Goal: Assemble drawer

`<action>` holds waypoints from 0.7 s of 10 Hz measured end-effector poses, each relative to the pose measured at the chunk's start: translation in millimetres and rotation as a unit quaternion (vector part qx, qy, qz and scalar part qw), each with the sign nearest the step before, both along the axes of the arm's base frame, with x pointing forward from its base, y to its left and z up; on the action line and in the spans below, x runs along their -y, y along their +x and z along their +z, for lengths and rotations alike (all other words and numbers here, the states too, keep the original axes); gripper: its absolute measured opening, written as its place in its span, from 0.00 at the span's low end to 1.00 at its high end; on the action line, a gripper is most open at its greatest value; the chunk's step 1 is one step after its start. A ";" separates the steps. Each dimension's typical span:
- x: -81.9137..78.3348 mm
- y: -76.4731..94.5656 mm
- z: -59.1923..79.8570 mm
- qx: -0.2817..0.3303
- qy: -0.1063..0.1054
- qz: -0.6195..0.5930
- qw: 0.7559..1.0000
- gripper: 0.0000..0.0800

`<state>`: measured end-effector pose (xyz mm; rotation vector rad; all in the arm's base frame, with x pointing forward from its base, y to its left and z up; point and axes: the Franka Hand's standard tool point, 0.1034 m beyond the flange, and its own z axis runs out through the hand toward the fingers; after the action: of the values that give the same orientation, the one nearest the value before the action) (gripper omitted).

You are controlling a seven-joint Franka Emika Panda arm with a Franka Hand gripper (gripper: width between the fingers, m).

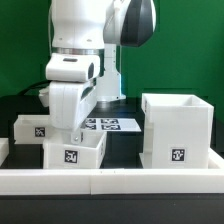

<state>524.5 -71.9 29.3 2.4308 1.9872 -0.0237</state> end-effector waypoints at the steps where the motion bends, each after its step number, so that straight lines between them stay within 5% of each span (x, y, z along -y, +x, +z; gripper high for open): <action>1: -8.3 0.5 -0.1 -0.001 0.003 0.005 1.000 0.06; 4: -39.3 -1.1 -2.5 -0.004 0.006 0.004 1.000 0.06; 7: -36.7 -1.1 -4.4 0.008 0.004 -0.008 1.000 0.06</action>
Offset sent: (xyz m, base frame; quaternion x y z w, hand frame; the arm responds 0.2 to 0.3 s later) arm -0.0075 0.0346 0.0020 -0.0038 -0.0170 -0.0122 0.9998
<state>523.4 -35.1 24.9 2.4436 1.9663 0.0035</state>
